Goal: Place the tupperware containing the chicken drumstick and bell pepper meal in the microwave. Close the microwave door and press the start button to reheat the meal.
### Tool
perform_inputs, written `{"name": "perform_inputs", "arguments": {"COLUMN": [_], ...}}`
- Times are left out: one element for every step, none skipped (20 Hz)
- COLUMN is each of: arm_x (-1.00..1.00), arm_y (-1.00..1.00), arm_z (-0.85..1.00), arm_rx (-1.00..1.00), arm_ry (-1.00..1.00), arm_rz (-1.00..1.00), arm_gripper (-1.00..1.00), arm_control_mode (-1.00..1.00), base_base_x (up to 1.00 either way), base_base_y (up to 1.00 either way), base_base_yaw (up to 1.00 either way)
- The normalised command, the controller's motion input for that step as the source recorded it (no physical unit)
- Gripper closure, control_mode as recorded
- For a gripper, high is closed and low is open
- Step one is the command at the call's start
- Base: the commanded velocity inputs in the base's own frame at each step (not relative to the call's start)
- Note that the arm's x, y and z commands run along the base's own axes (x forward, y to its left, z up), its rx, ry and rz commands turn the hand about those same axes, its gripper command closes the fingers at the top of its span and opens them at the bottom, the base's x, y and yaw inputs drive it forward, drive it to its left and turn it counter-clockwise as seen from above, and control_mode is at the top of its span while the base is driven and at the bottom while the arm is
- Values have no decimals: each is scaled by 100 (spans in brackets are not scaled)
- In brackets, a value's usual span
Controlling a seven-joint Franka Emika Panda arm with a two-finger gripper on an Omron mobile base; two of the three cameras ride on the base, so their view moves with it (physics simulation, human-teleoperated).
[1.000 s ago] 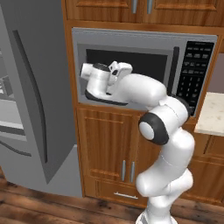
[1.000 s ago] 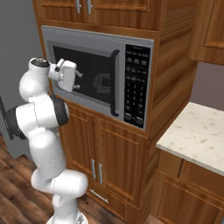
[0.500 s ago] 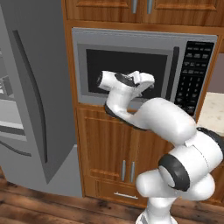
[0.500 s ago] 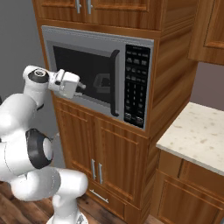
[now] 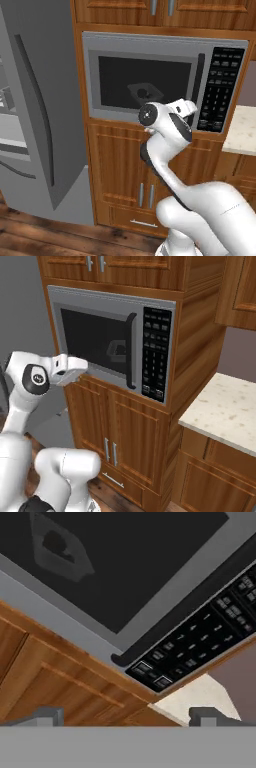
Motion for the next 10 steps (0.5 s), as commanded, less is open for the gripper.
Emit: {"name": "perform_inputs", "arguments": {"arm_x": [-100, -94, -89, -86, -82, -79, -71, -70, -62, -48], "arm_y": [-28, -39, -49, -59, -64, -66, -66, -62, -53, -45], "arm_z": [0, 0, 0, 0, 0, 0, 0, 0, 0, 0], "arm_rx": [20, 21, 21, 22, 22, 23, 25, 27, 30, 32], "arm_ry": [0, 0, 0, 0, 0, 0, -3, -10, -15, -16], "arm_rz": [53, 50, 46, 42, 38, 33, 27, 21, 11, 3], "arm_gripper": [-100, -100, -100, -100, -100, -100, -100, -100, -100, -100], "arm_control_mode": [-100, -100, -100, -100, -100, -100, -100, -100, -100, -100], "base_base_x": [0, 0, 0, 0, 0, 0, 0, 0, 0, 0], "base_base_y": [0, 0, 0, 0, 0, 0, 0, 0, 0, 0], "base_base_yaw": [0, 0, 0, 0, 0, 0, 0, 0, 0, 0]}}
